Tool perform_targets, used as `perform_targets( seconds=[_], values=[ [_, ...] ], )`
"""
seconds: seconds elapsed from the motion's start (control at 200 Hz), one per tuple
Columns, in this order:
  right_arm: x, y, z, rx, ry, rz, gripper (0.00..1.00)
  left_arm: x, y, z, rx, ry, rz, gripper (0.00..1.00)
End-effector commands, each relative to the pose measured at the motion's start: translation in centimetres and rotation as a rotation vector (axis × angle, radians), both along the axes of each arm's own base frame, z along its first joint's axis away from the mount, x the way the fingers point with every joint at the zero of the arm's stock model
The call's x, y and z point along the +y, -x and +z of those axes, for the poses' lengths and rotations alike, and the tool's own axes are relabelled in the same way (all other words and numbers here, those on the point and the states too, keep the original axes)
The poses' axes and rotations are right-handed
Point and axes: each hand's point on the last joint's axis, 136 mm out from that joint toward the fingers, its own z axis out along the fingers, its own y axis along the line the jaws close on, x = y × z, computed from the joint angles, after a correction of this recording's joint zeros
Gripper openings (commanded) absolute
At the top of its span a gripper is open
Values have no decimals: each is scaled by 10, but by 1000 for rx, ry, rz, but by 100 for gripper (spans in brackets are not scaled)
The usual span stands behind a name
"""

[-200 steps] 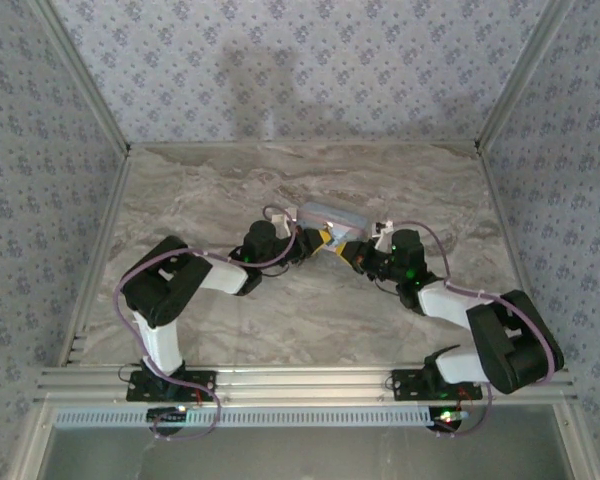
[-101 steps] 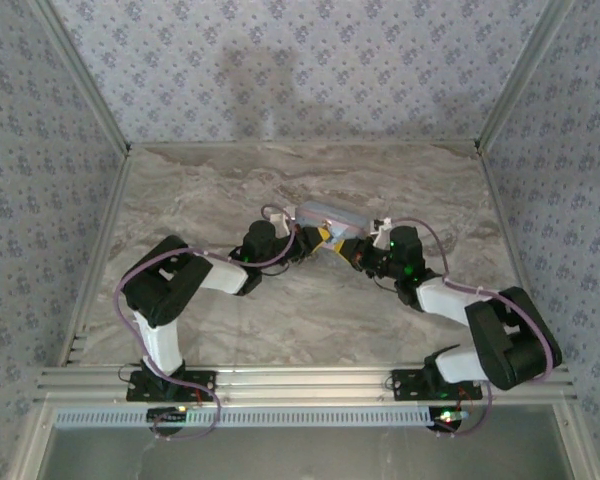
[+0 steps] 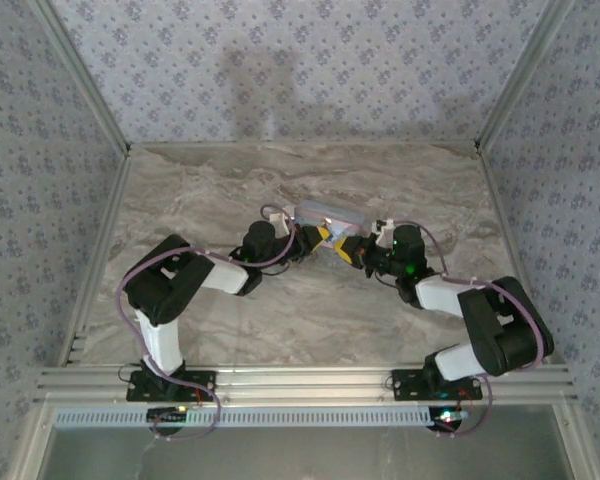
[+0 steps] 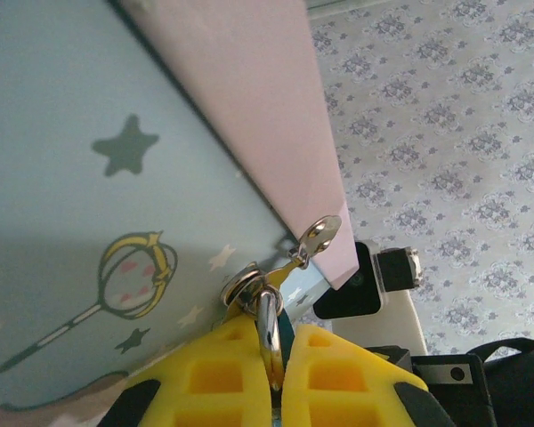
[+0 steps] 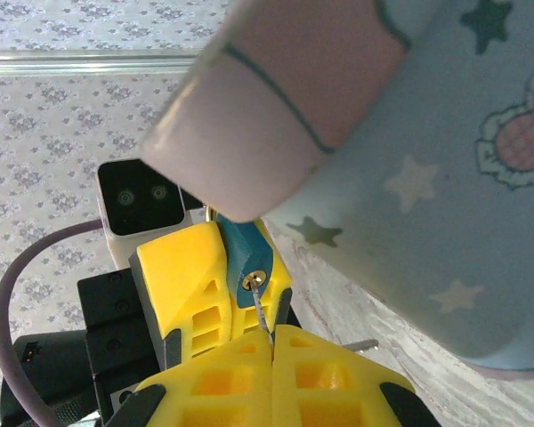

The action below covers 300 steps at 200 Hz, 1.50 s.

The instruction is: Unlock a padlock with a key

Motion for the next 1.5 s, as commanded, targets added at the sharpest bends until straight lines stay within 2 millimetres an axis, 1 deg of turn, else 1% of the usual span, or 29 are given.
perform_targets(
  seconds=[0.0, 0.195, 0.25, 0.365, 0.425, 0.49, 0.57, 0.64, 0.735, 0.799, 0.919, 0.984, 1.089, 1.164, 1.239, 1.494],
  values=[
    [0, -22, 23, -55, -50, -50, 0, -27, 41, 31, -76, 93, -207, 0],
    [-1, -26, 19, -116, 17, -40, 0, -26, 41, 31, -72, 96, -207, 0],
    [-1, -26, 22, -156, 44, -33, 0, -27, 42, 32, -70, 97, -209, 0],
    [-1, -21, 23, -250, 197, -6, 0, -27, 41, 32, -70, 95, -208, 0],
    [-1, -18, 28, -313, 283, 13, 0, -27, 41, 31, -67, 95, -209, 0],
    [-3, -15, 31, -358, 336, 28, 0, -27, 42, 32, -66, 97, -210, 0],
    [-6, -14, 33, -384, 356, 31, 0, -27, 41, 33, -69, 100, -210, 0],
    [-4, -14, 33, -390, 357, 53, 0, -28, 41, 34, -69, 102, -211, 0],
    [-1, -13, 31, -401, 363, 69, 0, -28, 40, 35, -71, 106, -211, 0],
    [-4, -14, 28, -401, 383, 62, 0, -28, 41, 35, -72, 106, -209, 0],
    [-10, -18, 28, -384, 316, 34, 0, -27, 42, 32, -71, 103, -208, 0],
    [-7, -18, 27, -377, 296, 44, 0, -26, 42, 32, -72, 109, -206, 0],
    [-4, -17, 17, -368, 291, 45, 0, -26, 40, 34, -79, 129, -202, 0],
    [-3, -18, 12, -345, 244, 33, 0, -27, 39, 37, -86, 153, -198, 0],
    [-3, -20, 12, -332, 182, 6, 0, -28, 39, 39, -91, 159, -203, 0],
    [2, -27, 23, -291, 6, -51, 0, -27, 40, 40, -97, 167, -206, 0]
  ],
)
